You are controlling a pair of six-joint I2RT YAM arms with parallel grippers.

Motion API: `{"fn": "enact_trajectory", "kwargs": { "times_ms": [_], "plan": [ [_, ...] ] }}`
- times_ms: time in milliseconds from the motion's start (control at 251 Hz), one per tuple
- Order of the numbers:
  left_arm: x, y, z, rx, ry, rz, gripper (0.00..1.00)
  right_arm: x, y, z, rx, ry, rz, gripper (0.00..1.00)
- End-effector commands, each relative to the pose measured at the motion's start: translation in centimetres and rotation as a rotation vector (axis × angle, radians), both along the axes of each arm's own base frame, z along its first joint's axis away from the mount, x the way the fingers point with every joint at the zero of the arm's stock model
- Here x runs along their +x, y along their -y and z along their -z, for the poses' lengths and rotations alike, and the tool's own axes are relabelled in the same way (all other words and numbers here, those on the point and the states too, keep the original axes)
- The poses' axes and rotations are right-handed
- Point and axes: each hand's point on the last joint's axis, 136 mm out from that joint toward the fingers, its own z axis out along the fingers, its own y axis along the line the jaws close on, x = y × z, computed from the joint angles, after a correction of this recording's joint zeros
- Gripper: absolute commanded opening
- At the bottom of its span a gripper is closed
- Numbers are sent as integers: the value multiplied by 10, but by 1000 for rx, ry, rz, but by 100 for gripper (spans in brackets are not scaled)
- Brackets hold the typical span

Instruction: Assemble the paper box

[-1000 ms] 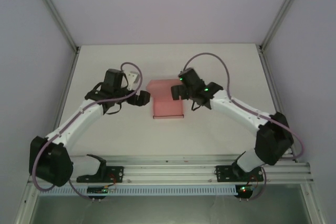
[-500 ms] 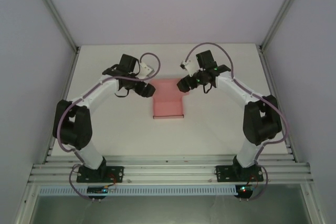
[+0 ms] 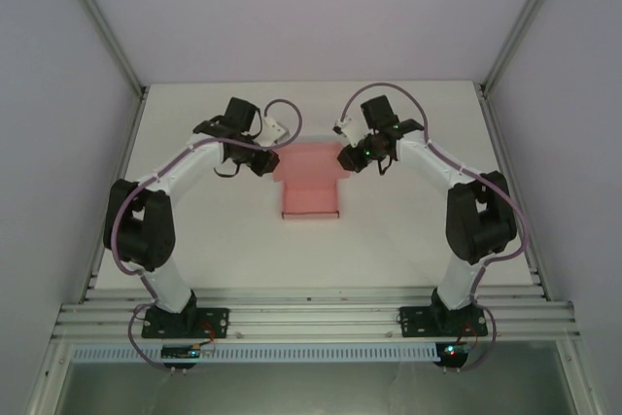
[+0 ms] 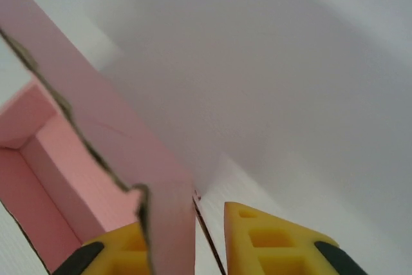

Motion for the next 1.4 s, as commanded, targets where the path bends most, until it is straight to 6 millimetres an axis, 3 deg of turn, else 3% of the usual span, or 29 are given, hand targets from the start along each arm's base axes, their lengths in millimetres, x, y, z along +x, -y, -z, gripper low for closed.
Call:
{"fn": "enact_trajectory", "kwargs": {
  "times_ms": [0, 235, 379, 519, 659, 886, 902, 1058, 1201, 1397],
  "plan": [
    [-4, 8, -19, -1, 52, 14, 0, -4, -4, -11, -24, 10, -10, 10],
    [0, 18, -31, 60, 134, -105, 0, -5, -7, -14, -121, 91, 34, 1],
    [5, 12, -39, 35, 121, -279, 0, 8, 1, -26, -110, 140, 205, 0],
    [15, 19, -51, -70, 142, -411, 0, 18, 6, -42, 0, 178, 400, 0],
    [22, 30, -54, -145, 146, -476, 0, 19, -6, -49, 199, 130, 527, 0],
    [34, 34, -55, -243, 137, -624, 0, 36, -6, -67, 399, 137, 717, 0],
    [34, 35, -54, -248, 138, -632, 0, 34, -2, -57, 391, 127, 744, 0],
    [35, 41, -44, -244, 139, -642, 0, 34, -7, -48, 458, 44, 808, 0],
    [37, 38, -33, -216, 146, -654, 0, 37, -10, -38, 447, 66, 810, 0],
    [31, 39, -11, -219, 125, -634, 0, 27, -7, -10, 375, 81, 833, 0]
  ]
}}
